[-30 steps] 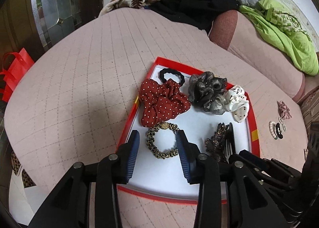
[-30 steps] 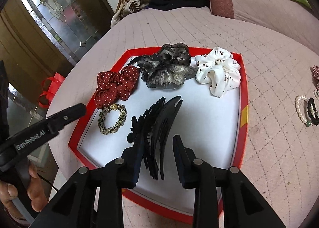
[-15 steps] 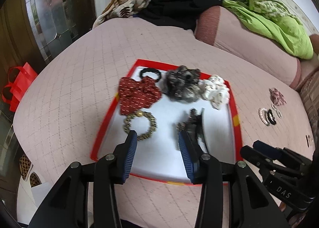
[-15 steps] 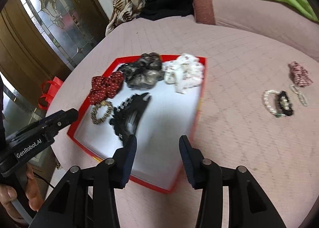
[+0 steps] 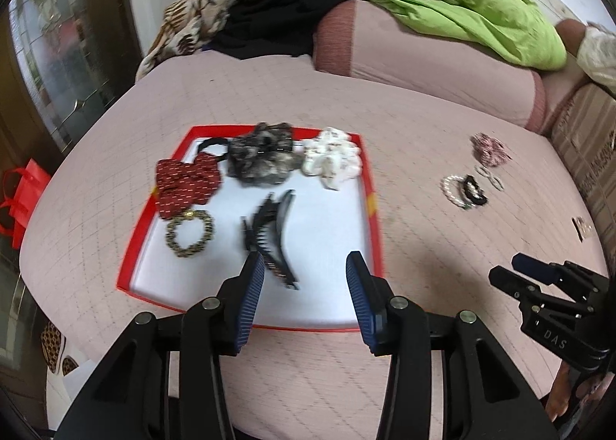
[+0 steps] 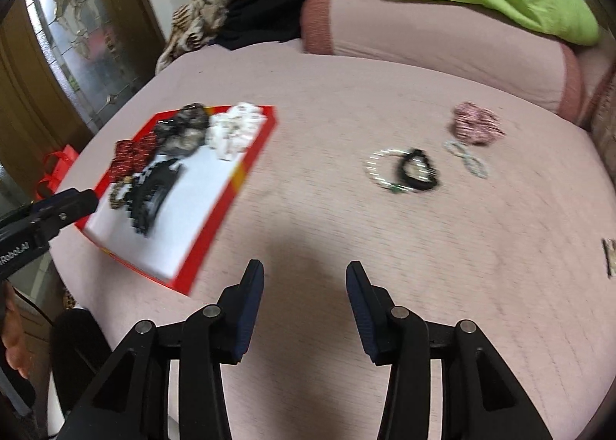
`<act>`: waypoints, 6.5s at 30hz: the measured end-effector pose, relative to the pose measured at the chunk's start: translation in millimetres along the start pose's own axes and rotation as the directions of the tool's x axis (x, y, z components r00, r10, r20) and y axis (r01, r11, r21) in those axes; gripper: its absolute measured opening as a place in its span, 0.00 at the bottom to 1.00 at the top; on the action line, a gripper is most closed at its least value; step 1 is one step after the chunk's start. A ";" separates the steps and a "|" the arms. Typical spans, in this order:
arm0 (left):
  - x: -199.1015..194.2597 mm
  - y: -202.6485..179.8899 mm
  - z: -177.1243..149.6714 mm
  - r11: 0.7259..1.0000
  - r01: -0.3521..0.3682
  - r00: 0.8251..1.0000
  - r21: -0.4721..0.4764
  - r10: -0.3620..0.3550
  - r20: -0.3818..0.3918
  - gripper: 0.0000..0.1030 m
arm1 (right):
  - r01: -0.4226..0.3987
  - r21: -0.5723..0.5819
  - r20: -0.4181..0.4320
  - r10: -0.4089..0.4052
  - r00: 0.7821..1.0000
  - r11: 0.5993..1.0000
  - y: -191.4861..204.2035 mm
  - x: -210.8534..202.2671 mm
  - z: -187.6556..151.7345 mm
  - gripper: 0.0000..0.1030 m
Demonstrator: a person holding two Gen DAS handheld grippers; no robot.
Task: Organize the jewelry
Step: 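Move both grippers over the loose bracelets on the bedspread, then grasp the pearl bracelet with left gripper while right grasps the green-bead bracelet, then carry the pearl and green-bead bracelets over the red tray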
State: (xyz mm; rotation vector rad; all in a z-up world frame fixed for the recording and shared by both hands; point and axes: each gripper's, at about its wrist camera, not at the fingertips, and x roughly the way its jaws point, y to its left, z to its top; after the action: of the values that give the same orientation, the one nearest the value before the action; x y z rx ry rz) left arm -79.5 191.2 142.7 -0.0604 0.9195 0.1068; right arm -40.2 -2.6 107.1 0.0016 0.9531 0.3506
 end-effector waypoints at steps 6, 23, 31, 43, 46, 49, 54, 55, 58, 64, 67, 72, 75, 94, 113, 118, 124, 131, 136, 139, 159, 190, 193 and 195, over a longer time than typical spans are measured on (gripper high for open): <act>-2.6 -33.0 -1.1 0.999 0.010 1.000 0.052 -0.010 -0.003 0.42 | 0.029 0.037 0.012 -0.029 1.000 0.999 -31.2 -12.6 -12.8 0.48; -0.4 -91.8 -11.0 0.984 0.016 0.999 0.177 -0.011 -0.031 0.46 | 0.075 0.150 0.028 -0.080 0.996 0.986 -92.4 -27.1 -36.1 0.50; 17.5 -108.2 -12.0 0.980 0.023 0.997 0.200 -0.009 -0.072 0.47 | 0.097 0.201 0.012 -0.102 0.995 0.975 -123.0 -25.8 -42.9 0.50; 59.9 -132.4 7.3 0.980 0.098 0.990 0.175 -0.077 -0.119 0.47 | 0.146 0.246 -0.009 -0.149 0.989 0.958 -165.3 -14.3 -38.4 0.51; 75.3 -142.1 17.8 0.977 0.133 0.986 0.167 -0.114 -0.120 0.47 | 0.158 0.245 -0.005 -0.161 0.987 0.957 -173.3 -9.5 -30.9 0.51; 95.0 -152.1 29.0 0.973 0.167 0.982 0.162 -0.150 -0.113 0.47 | 0.152 0.249 0.000 -0.157 0.988 0.956 -179.9 -2.7 -20.7 0.51; 136.3 -161.3 49.9 0.967 0.223 0.968 0.126 -0.204 -0.142 0.45 | 0.130 0.246 0.017 -0.139 0.990 0.961 -186.7 14.0 1.8 0.51; 142.4 -162.9 53.0 0.967 0.225 0.967 0.123 -0.207 -0.146 0.42 | 0.122 0.247 0.019 -0.131 0.991 0.961 -188.3 19.1 8.1 0.51; 160.8 -166.2 61.7 0.964 0.242 0.962 0.114 -0.223 -0.159 0.41 | 0.074 0.251 0.031 -0.085 0.996 0.965 -188.3 30.5 23.0 0.51; 191.0 -168.9 70.9 0.961 0.259 0.952 0.098 -0.237 -0.192 0.35 | 0.041 0.225 0.026 -0.049 0.998 0.974 -181.7 60.1 49.0 0.51; 200.2 -169.5 71.9 0.958 0.273 0.947 0.093 -0.250 -0.200 0.35 | 0.060 0.246 0.028 -0.069 0.997 0.968 -190.6 69.2 58.7 0.51; 206.3 -171.8 76.0 0.953 0.286 0.946 0.097 -0.265 -0.185 0.35 | 0.062 0.244 0.022 -0.070 0.997 0.968 -199.5 83.6 76.9 0.51; 209.6 -173.3 77.3 0.952 0.290 0.946 0.096 -0.270 -0.179 0.34 | 0.089 0.204 0.006 -0.093 0.996 0.975 -196.0 96.1 83.6 0.51; 142.1 -171.8 70.8 0.943 0.294 0.953 0.156 -0.277 -0.119 0.08 | 0.093 0.269 0.006 -0.098 0.995 0.959 -214.2 71.2 59.9 0.12; 29.9 -131.0 29.1 0.943 0.317 0.948 0.100 -0.315 -0.033 0.08 | -0.005 0.247 0.070 -0.012 0.998 0.969 -179.5 -11.3 0.3 0.03; 41.1 -129.1 19.5 0.942 0.325 0.945 0.086 -0.321 -0.061 0.08 | 0.111 0.227 0.029 -0.121 0.992 0.968 -184.5 15.9 -1.0 0.43; 85.5 -134.9 8.1 0.923 0.378 0.921 0.068 -0.368 -0.130 0.09 | 0.165 0.241 -0.037 -0.160 0.986 0.956 -200.1 54.8 7.3 0.43; 134.3 -128.1 -3.3 0.942 0.335 0.927 0.025 -0.325 -0.189 0.19 | 0.192 0.203 -0.014 -0.193 0.981 0.960 -198.8 61.3 1.5 0.43; 140.8 -125.1 -6.2 0.937 0.348 0.922 0.013 -0.340 -0.183 0.25 | 0.202 0.197 0.001 -0.206 0.979 0.959 -196.3 62.6 0.1 0.43; 141.4 -130.7 -6.1 0.938 0.344 0.926 0.030 -0.334 -0.177 0.29 | 0.212 0.190 0.007 -0.217 0.976 0.959 -194.0 62.9 -1.1 0.41; 62.6 -140.3 6.9 0.938 0.326 0.944 0.117 -0.316 -0.097 0.08 | 0.083 0.176 0.122 -0.105 0.987 0.981 -156.4 -1.4 14.1 0.06; -11.5 -19.0 18.7 0.985 0.164 0.985 -0.062 -0.159 0.071 0.08 | -0.081 -0.004 0.153 0.081 0.985 0.997 -26.5 -52.1 19.3 0.06; -11.3 -3.5 18.1 0.986 0.146 0.987 -0.085 -0.140 0.075 0.08 | -0.101 -0.030 0.141 0.104 0.984 0.994 -10.9 -49.5 23.5 0.06; -10.5 5.9 17.6 0.985 0.140 0.988 -0.103 -0.132 0.075 0.08 | -0.112 -0.046 0.135 0.117 0.984 0.993 -2.0 -47.8 25.0 0.06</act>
State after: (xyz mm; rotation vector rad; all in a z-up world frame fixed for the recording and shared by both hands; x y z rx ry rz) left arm -72.7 198.1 161.7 -0.2187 0.8387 0.0316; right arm -44.9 -14.8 159.5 0.0450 0.8116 0.4692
